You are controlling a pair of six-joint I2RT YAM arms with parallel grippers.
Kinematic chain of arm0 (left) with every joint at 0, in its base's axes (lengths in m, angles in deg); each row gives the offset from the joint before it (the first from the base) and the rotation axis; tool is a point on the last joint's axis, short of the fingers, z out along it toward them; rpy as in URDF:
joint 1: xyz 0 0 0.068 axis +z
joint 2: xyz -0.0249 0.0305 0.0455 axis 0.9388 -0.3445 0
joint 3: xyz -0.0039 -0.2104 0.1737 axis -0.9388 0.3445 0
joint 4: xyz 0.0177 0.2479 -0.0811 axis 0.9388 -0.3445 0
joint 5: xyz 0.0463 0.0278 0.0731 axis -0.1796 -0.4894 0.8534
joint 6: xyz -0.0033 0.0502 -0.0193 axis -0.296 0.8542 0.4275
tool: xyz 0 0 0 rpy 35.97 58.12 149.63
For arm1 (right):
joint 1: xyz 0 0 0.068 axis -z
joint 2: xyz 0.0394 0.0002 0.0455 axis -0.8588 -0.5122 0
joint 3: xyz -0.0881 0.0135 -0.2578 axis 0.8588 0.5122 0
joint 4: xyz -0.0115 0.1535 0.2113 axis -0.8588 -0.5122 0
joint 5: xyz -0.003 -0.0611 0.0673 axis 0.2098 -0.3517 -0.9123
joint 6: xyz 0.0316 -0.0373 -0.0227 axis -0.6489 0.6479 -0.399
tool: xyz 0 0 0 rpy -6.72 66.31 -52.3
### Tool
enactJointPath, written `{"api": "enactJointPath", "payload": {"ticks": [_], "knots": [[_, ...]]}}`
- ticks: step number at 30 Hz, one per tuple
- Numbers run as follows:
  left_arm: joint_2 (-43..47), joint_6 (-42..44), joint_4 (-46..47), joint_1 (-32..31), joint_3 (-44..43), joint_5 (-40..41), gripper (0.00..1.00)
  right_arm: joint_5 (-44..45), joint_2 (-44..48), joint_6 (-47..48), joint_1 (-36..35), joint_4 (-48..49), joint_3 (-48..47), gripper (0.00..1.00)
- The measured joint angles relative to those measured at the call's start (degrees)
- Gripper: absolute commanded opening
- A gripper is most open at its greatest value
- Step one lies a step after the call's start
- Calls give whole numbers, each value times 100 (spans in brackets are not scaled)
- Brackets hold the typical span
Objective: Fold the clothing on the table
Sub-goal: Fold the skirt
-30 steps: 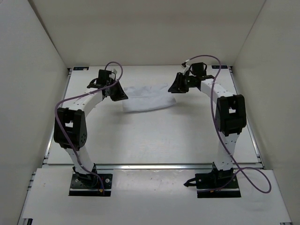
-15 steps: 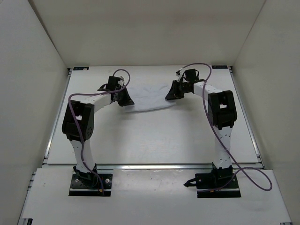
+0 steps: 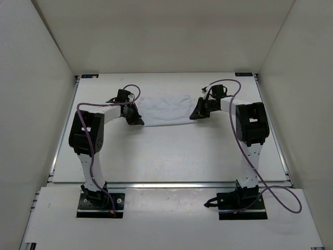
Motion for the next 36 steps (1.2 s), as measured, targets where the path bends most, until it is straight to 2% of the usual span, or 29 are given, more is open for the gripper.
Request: {"api": "enactJointPath", "payload": {"ticks": [8,14,26,28,29,31,32,33,34,36], "knots": [[149,142,-232,-155,105,-2,0,221,752,4,125,20,992,1],[730,212,-518,-481,802,-9,0,365,1314,-37,57,140,1808,0],[2061,55,-868,-647,2221,61,0,417,2911,-498,-363,629,3939,0],[2164,-2,-870,-787,2393,68,0,433,3152,-564,-435,664,4205,4],[2205,-31,-879,-844,2459,66,0,437,3283,-597,-437,691,4347,10],[2282,-59,-953,-933,2490,48,3,417,3567,-691,-420,737,4621,24],[2341,-66,-973,-953,2476,44,5,402,3733,-726,-363,723,4730,38],[2424,-61,-1014,-946,2426,44,10,396,3928,-745,-267,688,4811,48],[2509,-44,-1049,-929,2345,46,23,411,4098,-787,-162,654,4835,52],[2682,13,-1023,-839,2122,26,41,463,4465,-809,81,634,4835,62]]}}
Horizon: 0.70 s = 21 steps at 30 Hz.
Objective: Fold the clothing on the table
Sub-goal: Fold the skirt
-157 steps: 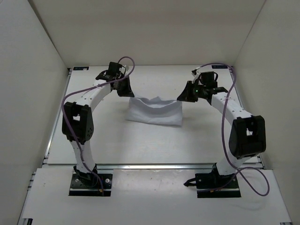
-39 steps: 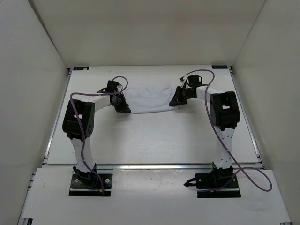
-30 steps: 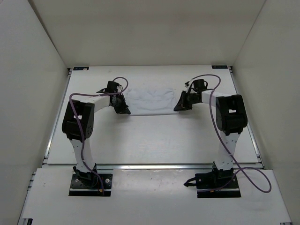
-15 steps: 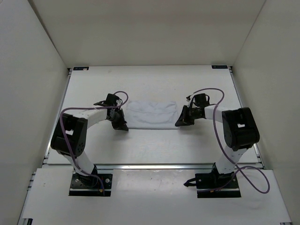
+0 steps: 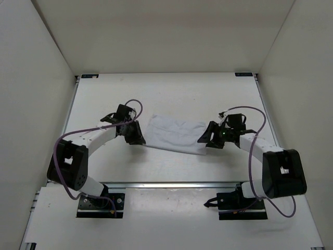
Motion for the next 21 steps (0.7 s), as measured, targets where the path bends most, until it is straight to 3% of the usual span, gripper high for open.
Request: {"api": "enactJointPath", "payload": {"ticks": [1,5,9,14,21], "knots": [[74,42,33,76,-146,-2,47,44,201,-11,96,2,-4,67],[17,271,170,363,-822,98,50,238,710,-26,330,44,-4,73],[-431,498,361,334,-1248,468,28,341,516,-17,271,83,-4,70],[-916,658,562,109,-1163,879,0,439,-59,-33,96,162,-2,67],[-1095,737,673,48,-1036,1117,0,476,-494,-63,-17,354,-166,59]]}}
